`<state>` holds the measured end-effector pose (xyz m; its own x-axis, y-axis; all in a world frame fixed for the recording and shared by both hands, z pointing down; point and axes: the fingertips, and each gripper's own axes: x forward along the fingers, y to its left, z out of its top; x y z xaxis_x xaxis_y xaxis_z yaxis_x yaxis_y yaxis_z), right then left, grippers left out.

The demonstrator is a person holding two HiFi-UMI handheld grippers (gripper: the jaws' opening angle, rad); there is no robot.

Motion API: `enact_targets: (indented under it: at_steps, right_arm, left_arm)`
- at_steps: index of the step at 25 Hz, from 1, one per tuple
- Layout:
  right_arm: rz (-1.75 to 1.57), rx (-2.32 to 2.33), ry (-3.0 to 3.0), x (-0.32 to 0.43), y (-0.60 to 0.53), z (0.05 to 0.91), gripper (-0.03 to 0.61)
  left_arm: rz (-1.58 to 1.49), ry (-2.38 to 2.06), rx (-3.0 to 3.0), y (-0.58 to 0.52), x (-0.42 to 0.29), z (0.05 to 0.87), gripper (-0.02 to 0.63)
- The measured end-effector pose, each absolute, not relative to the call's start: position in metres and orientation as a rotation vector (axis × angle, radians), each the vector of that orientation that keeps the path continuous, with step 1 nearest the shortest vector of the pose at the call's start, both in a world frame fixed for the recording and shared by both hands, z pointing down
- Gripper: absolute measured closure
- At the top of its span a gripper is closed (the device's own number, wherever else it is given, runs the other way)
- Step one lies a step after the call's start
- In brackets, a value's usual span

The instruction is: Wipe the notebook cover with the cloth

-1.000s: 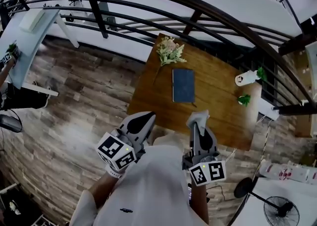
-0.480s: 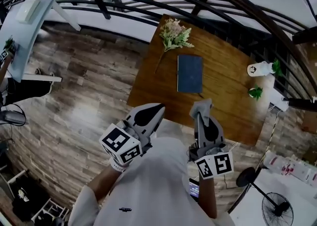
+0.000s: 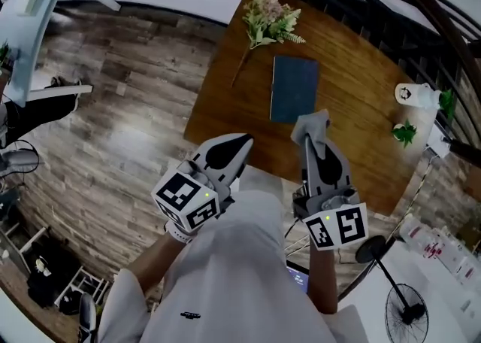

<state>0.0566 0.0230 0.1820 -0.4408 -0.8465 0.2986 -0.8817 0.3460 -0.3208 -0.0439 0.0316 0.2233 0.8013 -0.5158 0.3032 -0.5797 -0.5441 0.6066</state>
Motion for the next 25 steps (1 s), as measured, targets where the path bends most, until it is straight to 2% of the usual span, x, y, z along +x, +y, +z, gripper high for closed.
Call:
enact_targets:
  at_steps: [18, 25]
  right_arm:
    - [0.701, 1.415, -2.537, 0.068, -0.07, 0.257, 0.546]
    - [0.713, 1.467, -2.507, 0.085, -0.089, 0.293, 0.545]
  left_arm:
    - [0.226, -0.865, 2.144, -0.028, -0.006, 0.314, 0.595]
    - [0.27, -0.884, 2.113, -0.033, 0.009, 0.349, 0.595]
